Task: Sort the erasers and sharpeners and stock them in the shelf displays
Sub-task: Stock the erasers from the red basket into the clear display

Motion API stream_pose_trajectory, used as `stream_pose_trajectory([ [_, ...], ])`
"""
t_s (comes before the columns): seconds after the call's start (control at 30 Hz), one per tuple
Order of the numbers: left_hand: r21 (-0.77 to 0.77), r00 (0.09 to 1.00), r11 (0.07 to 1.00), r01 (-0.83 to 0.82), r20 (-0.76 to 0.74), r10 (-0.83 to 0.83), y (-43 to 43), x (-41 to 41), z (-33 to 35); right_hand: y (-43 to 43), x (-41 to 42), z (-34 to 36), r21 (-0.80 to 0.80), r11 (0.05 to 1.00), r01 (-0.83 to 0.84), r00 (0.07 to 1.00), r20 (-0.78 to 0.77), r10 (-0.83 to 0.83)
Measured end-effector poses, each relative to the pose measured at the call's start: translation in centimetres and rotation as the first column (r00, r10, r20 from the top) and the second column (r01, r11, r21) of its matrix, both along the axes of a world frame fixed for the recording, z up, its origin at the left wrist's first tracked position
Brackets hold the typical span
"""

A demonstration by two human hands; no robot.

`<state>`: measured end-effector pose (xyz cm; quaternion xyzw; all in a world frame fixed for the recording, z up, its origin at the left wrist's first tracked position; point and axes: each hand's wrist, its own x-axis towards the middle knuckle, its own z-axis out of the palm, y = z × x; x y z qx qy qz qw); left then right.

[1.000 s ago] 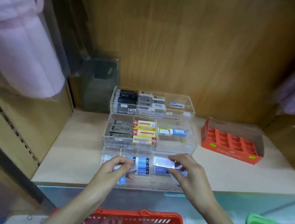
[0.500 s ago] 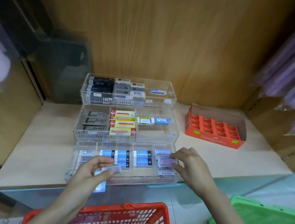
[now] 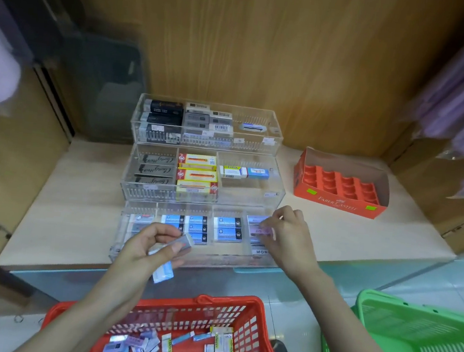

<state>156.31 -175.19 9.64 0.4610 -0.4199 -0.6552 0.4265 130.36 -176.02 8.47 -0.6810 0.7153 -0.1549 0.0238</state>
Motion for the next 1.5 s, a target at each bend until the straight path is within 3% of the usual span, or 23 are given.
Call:
stream_pose_trajectory([
  [0.1,0.057,0.998,0.998,0.007,-0.067,-0.003,0.3,0.1,1.0,0.9,2.6,3.3,-0.084,0.996,-0.04,0.954,0.294,0.063],
  [0.17,0.045,0.998,0.998,0.032,-0.06,-0.029,0.5,0.1,1.6,2.3,5.5,5.7,-0.031,0.977,-0.21,0.809,0.556,0.192],
  [0.2,0.022,0.998,0.999,0.045,-0.042,-0.044,0.7,0.1,1.8,2.8,6.8,6.2,0.005,0.948,-0.318,0.759,0.6,0.252],
  [0.3,-0.043,0.996,0.996,0.084,0.023,-0.083,0.9,0.1,2.2,3.6,9.2,5.7,0.072,0.88,-0.469,0.759,0.543,0.36],
  [0.47,-0.103,0.994,0.991,0.081,0.087,-0.073,0.8,0.6,2.6,3.5,9.3,5.3,-0.029,0.945,-0.326,0.712,0.65,0.266],
  [0.63,-0.104,0.984,0.992,0.069,0.168,-0.051,0.4,2.1,2.9,3.3,9.9,5.1,-0.023,0.979,-0.204,0.628,0.764,0.148],
  [0.77,-0.199,0.93,0.976,-0.091,0.333,0.155,-0.7,5.5,2.5,2.6,11.6,3.9,0.079,0.987,-0.139,0.627,0.779,0.026],
  [0.83,-0.114,0.927,0.971,-0.211,0.293,0.236,-1.5,7.0,2.4,2.0,12.7,3.3,0.088,0.985,-0.147,0.655,0.755,0.031],
  [0.93,0.055,0.95,0.952,-0.3,0.108,0.293,-2.0,8.2,2.8,0.6,14.7,2.1,0.064,0.982,-0.175,0.763,0.64,0.094],
  [1.07,-0.019,0.947,0.948,-0.317,0.051,0.318,-1.6,9.3,3.5,-1.6,18.0,0.2,-0.026,0.987,-0.158,0.862,0.485,0.151],
  [1.2,-0.052,0.943,0.95,-0.308,0.118,0.312,-1.6,9.7,3.2,-3.7,19.5,-0.5,-0.043,0.998,-0.039,0.972,0.23,0.048],
  [1.37,-0.119,0.939,0.946,-0.303,0.132,0.317,-1.6,9.8,2.2,-4.8,20.0,-0.3,0.031,0.999,-0.041,0.997,-0.059,0.043],
  [1.5,-0.072,0.944,0.946,-0.317,0.078,0.322,-1.4,9.7,2.2,-5.0,21.1,-0.3,0.028,0.998,0.053,0.973,-0.225,-0.045],
])
